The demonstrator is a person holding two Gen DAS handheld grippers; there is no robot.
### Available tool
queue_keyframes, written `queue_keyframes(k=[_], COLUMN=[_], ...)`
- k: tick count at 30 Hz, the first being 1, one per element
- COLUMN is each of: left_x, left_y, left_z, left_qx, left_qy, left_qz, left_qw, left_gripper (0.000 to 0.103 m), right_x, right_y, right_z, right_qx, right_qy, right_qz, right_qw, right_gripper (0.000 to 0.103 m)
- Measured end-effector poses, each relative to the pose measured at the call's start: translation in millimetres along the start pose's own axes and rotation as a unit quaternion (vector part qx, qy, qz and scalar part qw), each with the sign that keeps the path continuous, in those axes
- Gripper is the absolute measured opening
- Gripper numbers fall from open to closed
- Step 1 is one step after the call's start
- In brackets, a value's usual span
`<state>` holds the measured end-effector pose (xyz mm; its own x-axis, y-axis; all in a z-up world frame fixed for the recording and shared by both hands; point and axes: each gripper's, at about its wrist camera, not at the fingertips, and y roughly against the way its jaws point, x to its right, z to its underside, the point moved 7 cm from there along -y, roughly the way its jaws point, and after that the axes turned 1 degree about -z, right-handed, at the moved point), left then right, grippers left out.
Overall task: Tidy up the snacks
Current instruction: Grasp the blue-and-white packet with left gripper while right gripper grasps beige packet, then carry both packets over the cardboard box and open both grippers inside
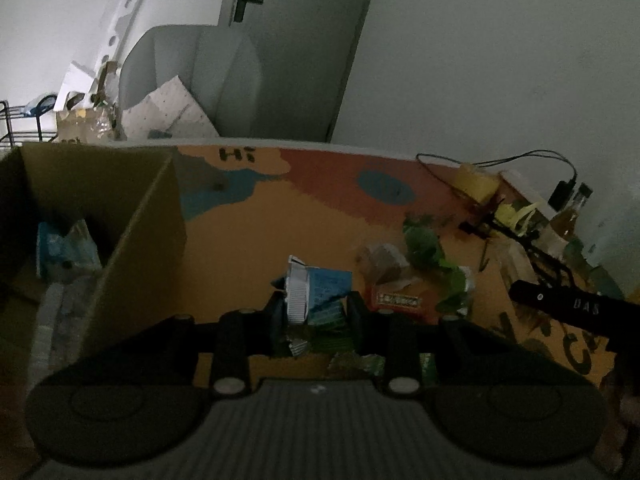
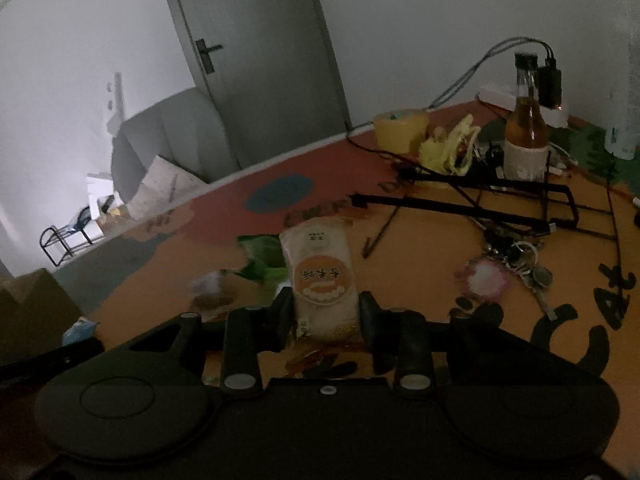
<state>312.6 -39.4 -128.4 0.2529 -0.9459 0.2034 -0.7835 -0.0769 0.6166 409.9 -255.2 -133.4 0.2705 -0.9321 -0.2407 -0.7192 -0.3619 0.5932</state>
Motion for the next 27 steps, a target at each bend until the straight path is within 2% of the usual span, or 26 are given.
queue_keyframes(k=[10, 18, 27], left_x=[-4, -17, -41], left_y=[37, 58, 77], left_z=[-14, -20, -28], left_qx=[0.027, 0.037, 0.052], left_qy=[-0.012, -0.028, -0.017], left_qz=[0.023, 0.027, 0.023], left_qw=[0.9993, 0.9986, 0.9983], left_gripper=[0.032, 0.032, 0.032], right_x=[-38, -63, -98], right_y=[34, 46, 52], right_z=[1, 6, 7], right_qx=[0.029, 0.041, 0.041], right_qy=[-0.021, -0.034, -0.021], right_qz=[-0.019, -0.034, -0.062], right_qw=[0.999, 0.998, 0.997], right_gripper=[0.033, 0.033, 0.033])
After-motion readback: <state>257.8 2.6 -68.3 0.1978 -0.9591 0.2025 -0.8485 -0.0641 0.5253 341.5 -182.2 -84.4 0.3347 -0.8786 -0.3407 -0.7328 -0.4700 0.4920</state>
